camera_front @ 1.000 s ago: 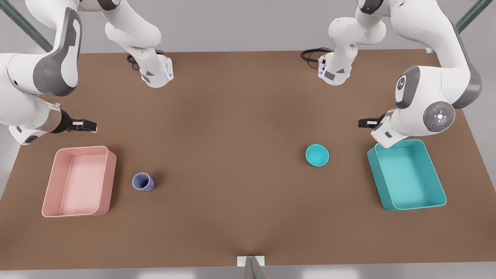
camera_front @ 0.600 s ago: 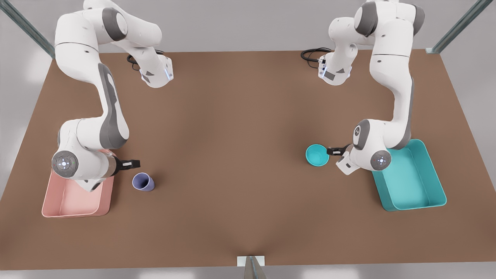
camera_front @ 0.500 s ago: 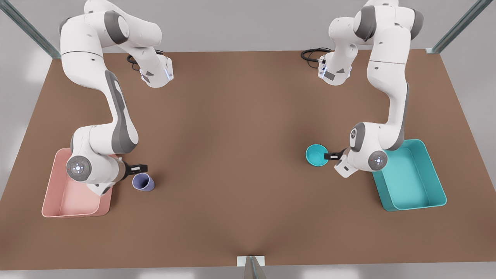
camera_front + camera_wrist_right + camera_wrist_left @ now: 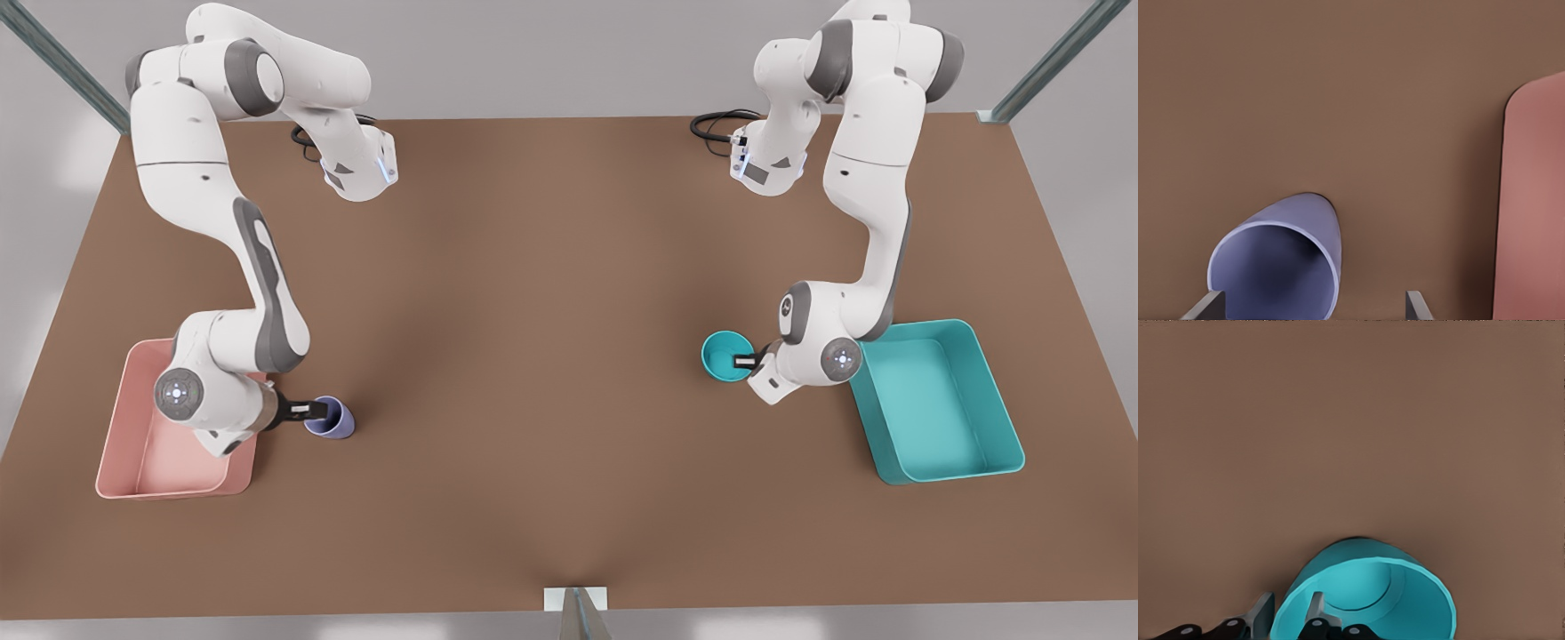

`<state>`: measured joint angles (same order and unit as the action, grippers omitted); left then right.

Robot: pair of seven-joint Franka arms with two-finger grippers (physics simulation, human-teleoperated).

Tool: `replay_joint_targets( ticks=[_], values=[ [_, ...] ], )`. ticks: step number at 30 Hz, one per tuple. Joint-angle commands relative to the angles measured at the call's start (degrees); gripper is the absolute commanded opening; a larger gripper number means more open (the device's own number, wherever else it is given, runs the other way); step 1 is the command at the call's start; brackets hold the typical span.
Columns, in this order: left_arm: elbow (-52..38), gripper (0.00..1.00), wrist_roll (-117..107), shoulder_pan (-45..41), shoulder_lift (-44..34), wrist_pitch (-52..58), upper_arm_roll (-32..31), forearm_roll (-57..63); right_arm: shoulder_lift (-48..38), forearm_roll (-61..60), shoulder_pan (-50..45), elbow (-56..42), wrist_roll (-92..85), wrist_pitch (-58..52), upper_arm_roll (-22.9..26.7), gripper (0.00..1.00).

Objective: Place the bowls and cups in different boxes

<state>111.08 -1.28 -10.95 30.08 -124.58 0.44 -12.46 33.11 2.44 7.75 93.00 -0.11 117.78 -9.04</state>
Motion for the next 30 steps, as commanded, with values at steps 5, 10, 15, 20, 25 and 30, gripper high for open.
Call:
replay_joint_targets(
  ticks=[5, 10, 15, 20, 25, 30],
  values=[
    [-1.83, 0.21, 2.68, 0.4, -1.34, 2.58, 0.0, -2.57, 2.3, -0.5, 1.04, 1.48, 0.19, 4.39, -0.02, 1.0],
    [-15.19, 0.21, 2.95, 6.19, -5.12, 20.86, 4.92, 6.12, 3.62, -0.5, 0.95, 1.48, 0.9, 4.48, -0.1, 1.0],
    [-20.2, 0.21, 14.37, 17.27, -4.95, 20.25, 8.88, 8.24, 4.41, -0.5, 0.95, 1.48, 0.98, 4.48, -0.28, 0.73],
    [-20.2, 0.21, 18.85, 20.26, -0.46, 11.64, 11.78, 8.41, 4.5, -0.5, 0.78, 0.78, 1.16, 3.77, -0.37, 0.21],
    [-20.12, 0.21, 20.0, 21.93, 4.28, 4.26, 11.78, 8.5, 3.63, -0.41, 1.04, -0.62, 0.37, 2.11, -0.46, 0.21],
    [-20.03, 0.21, 21.23, 23.43, 7.53, 1.44, 11.69, 8.33, -7.1, -1.47, 6.66, -2.64, -16.32, -9.23, -0.37, 0.21]
  ],
)
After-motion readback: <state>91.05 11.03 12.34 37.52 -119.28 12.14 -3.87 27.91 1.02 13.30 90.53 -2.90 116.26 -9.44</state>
